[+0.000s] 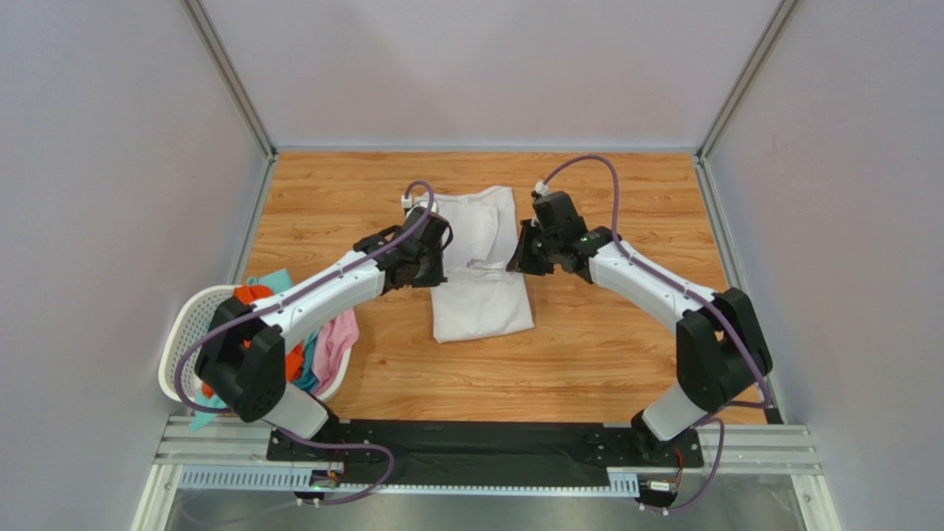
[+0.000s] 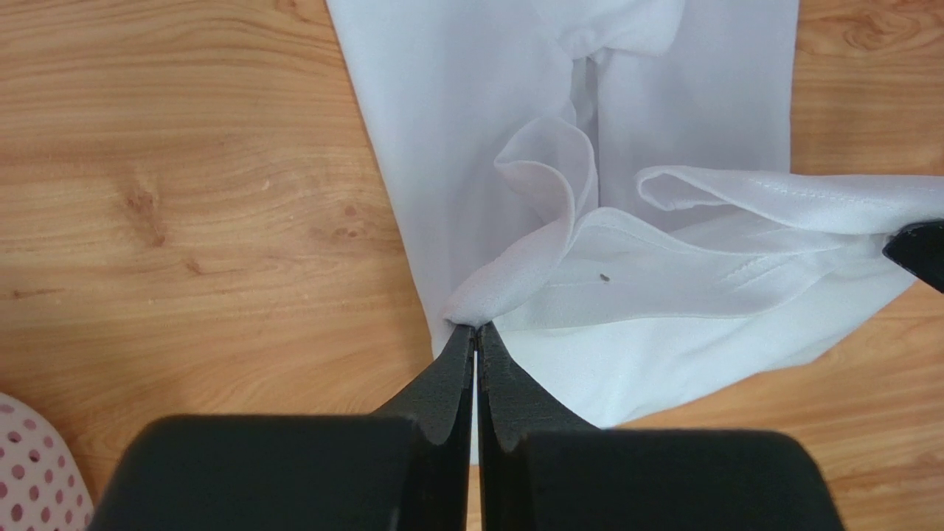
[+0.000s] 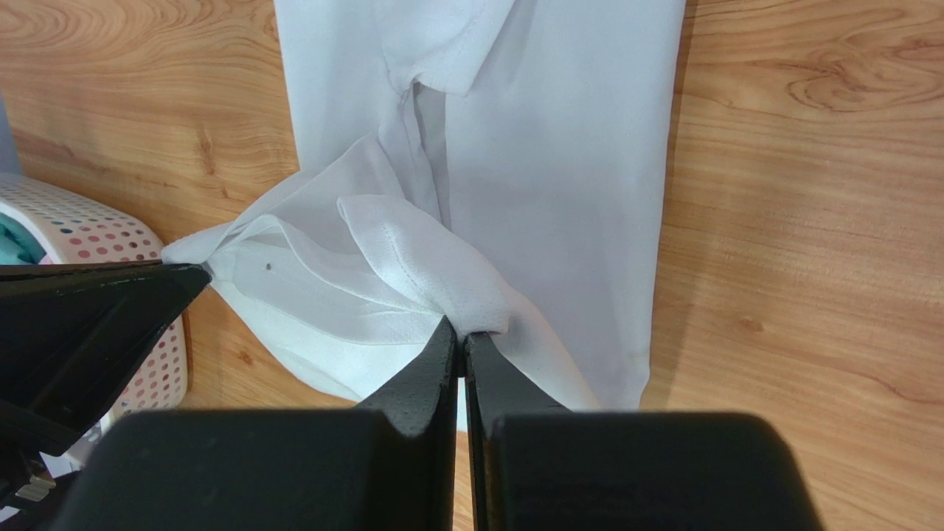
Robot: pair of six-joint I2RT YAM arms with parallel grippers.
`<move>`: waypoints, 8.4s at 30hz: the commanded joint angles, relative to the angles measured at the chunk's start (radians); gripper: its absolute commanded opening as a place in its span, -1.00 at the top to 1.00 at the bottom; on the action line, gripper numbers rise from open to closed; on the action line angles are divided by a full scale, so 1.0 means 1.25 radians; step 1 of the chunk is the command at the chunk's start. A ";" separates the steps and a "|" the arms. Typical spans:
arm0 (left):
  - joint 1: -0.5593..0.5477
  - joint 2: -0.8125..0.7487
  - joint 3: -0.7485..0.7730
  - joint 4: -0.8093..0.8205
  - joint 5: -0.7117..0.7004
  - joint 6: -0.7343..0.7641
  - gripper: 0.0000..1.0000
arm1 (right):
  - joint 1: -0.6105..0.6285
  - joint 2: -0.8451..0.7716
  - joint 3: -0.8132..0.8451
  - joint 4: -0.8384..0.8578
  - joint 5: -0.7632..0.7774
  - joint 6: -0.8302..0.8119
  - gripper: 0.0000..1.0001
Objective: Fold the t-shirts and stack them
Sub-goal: Fold the tshirt
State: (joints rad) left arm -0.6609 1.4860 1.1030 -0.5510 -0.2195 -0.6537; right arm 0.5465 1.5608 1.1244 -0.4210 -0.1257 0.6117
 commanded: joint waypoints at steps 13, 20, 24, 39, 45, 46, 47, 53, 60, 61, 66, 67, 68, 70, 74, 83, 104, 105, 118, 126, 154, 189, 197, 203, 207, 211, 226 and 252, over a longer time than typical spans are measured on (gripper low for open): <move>0.087 0.195 0.096 0.078 0.070 0.046 1.00 | -0.054 0.224 0.147 0.034 -0.020 -0.027 0.95; 0.108 0.234 0.120 0.068 0.080 0.036 0.34 | -0.074 0.272 0.180 0.026 -0.050 -0.028 0.66; 0.108 0.200 0.131 0.057 0.097 0.038 -0.52 | -0.076 0.244 0.196 -0.006 -0.082 -0.047 0.29; 0.010 -0.114 -0.119 0.053 0.198 -0.083 -0.99 | -0.041 -0.158 -0.141 -0.004 -0.109 0.016 -1.00; -0.022 -0.198 -0.266 0.078 0.177 -0.156 -0.99 | -0.041 -0.261 -0.289 -0.004 -0.085 0.033 -1.00; -0.022 -0.201 -0.276 0.079 0.177 -0.159 -0.99 | -0.041 -0.266 -0.303 -0.004 -0.082 0.035 -1.00; -0.023 -0.197 -0.288 0.084 0.177 -0.164 -0.95 | -0.041 -0.267 -0.318 -0.003 -0.080 0.040 -1.00; -0.022 -0.142 -0.293 0.098 0.156 -0.180 -0.65 | -0.041 -0.262 -0.340 0.002 -0.074 0.042 -1.00; -0.021 -0.077 -0.274 0.122 0.129 -0.200 -0.28 | -0.041 -0.241 -0.345 0.009 -0.074 0.037 -1.00; -0.021 -0.066 -0.269 0.122 0.128 -0.202 -0.26 | -0.041 -0.239 -0.346 0.009 -0.075 0.038 -1.00; -0.006 -0.049 -0.266 0.141 0.133 -0.200 -0.14 | -0.041 -0.218 -0.347 0.016 -0.074 0.033 -1.00; -0.005 -0.044 -0.268 0.144 0.136 -0.196 -0.07 | -0.041 -0.213 -0.344 0.019 -0.075 0.030 -0.99; -0.005 -0.040 -0.268 0.147 0.138 -0.196 -0.01 | -0.041 -0.203 -0.341 0.023 -0.076 0.029 -0.99; -0.005 -0.028 -0.272 0.157 0.149 -0.195 0.04 | -0.040 -0.191 -0.335 0.029 -0.077 0.025 -0.97; -0.005 -0.002 -0.276 0.176 0.165 -0.191 0.23 | -0.040 -0.142 -0.307 0.040 -0.083 0.017 -0.89; -0.005 0.033 -0.276 0.177 0.169 -0.190 1.00 | -0.026 -0.040 -0.263 0.075 -0.070 -0.001 -0.52; -0.016 -0.045 -0.351 0.181 0.216 -0.210 1.00 | 0.011 -0.032 -0.291 0.084 -0.141 -0.026 0.93; -0.022 -0.071 -0.358 0.170 0.214 -0.211 1.00 | 0.022 -0.048 -0.307 0.077 -0.141 -0.019 0.94; -0.190 -0.476 -0.415 -0.090 0.139 -0.274 1.00 | 0.157 -0.436 -0.393 -0.181 -0.204 0.046 1.00; -0.268 -0.600 -0.317 -0.175 0.131 -0.250 1.00 | 0.178 -0.586 -0.324 -0.277 -0.305 0.070 1.00; -0.215 -0.435 -0.081 -0.193 -0.108 -0.170 1.00 | 0.060 -0.547 -0.194 -0.298 -0.243 0.024 1.00; 0.065 0.140 0.130 0.060 0.115 0.015 1.00 | -0.203 -0.095 -0.147 -0.022 -0.222 -0.022 1.00; 0.098 0.249 0.168 0.076 0.153 0.019 1.00 | -0.221 0.043 -0.106 0.009 -0.208 -0.018 1.00; 0.105 0.307 0.190 0.072 0.185 0.023 1.00 | -0.221 0.097 -0.085 0.013 -0.173 -0.014 0.68; 0.105 0.301 0.202 0.047 0.192 0.023 0.47 | -0.222 0.109 -0.060 -0.002 -0.182 -0.022 0.25; 0.105 0.248 0.213 0.019 0.177 0.026 -0.08 | -0.222 0.046 -0.054 -0.024 -0.203 -0.033 0.14; 0.032 -0.098 0.032 0.020 0.274 -0.028 -0.99 | -0.183 -0.241 -0.169 -0.023 -0.325 -0.001 -1.00; -0.003 0.015 -0.291 0.279 0.374 -0.019 -1.00 | -0.143 0.145 -0.070 0.096 -0.276 -0.044 -1.00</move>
State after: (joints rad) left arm -0.6609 1.4822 0.7631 -0.2516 0.2340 -0.6971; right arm 0.3660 1.7153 0.9997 -0.3386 -0.5072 0.5880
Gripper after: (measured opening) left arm 0.994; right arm 0.998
